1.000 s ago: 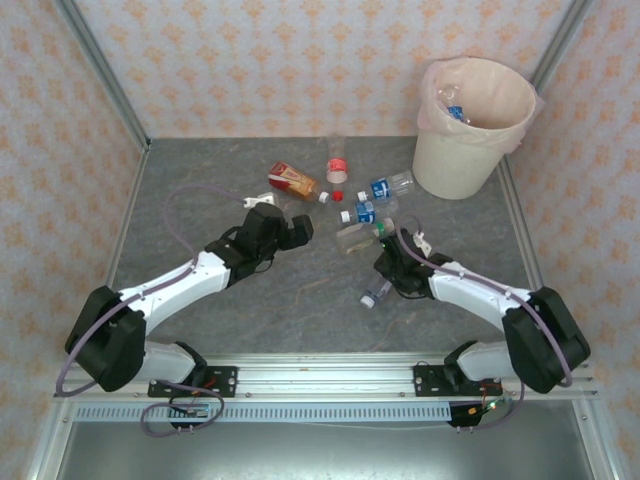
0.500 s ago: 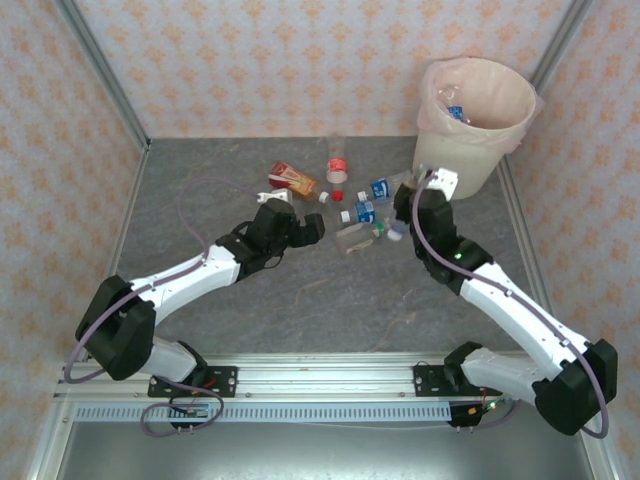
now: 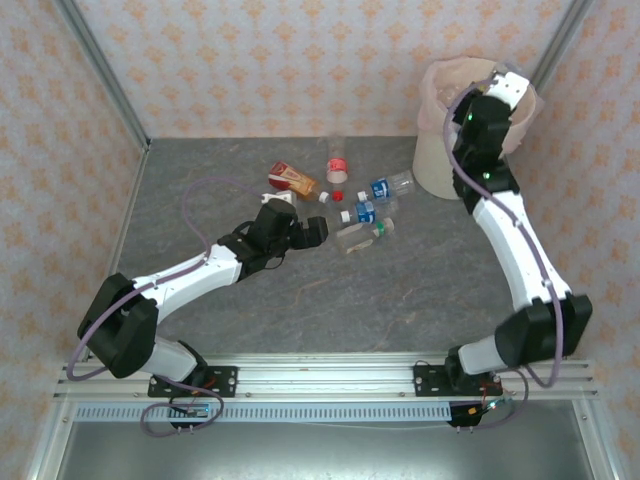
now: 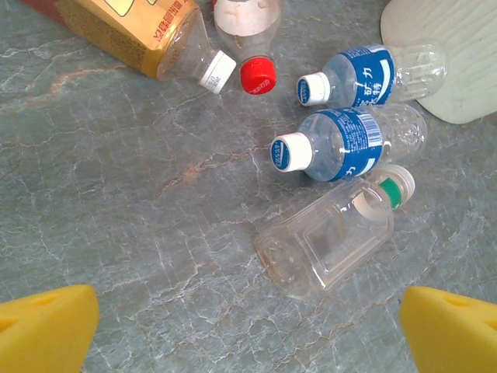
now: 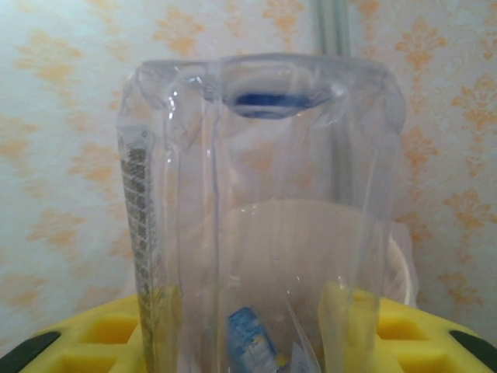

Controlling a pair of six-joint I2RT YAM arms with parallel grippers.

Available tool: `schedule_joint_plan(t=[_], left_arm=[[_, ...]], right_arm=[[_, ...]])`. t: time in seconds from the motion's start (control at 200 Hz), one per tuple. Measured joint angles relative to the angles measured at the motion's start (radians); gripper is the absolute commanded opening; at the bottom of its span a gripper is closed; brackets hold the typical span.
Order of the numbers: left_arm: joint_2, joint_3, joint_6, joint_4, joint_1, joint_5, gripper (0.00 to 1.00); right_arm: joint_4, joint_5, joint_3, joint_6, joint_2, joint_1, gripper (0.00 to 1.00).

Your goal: Put the plastic bottles in the bin

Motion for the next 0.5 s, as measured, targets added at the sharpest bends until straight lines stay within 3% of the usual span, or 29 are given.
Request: schedule_joint_plan(t=[0.195,0.5], left_arm=[[-0.001,0.0,0.016,-0.002,0.0,0.002,1.0],[-0.006,0.002,0.016,-0.002,0.0,0.003,1.0]], right_arm=[[-0.117,-0.098,0.243,0.016,0.236,-0.143,0.46],[-0.193,-0.167,0.41,0.041,0.3,-0.176,0.46]])
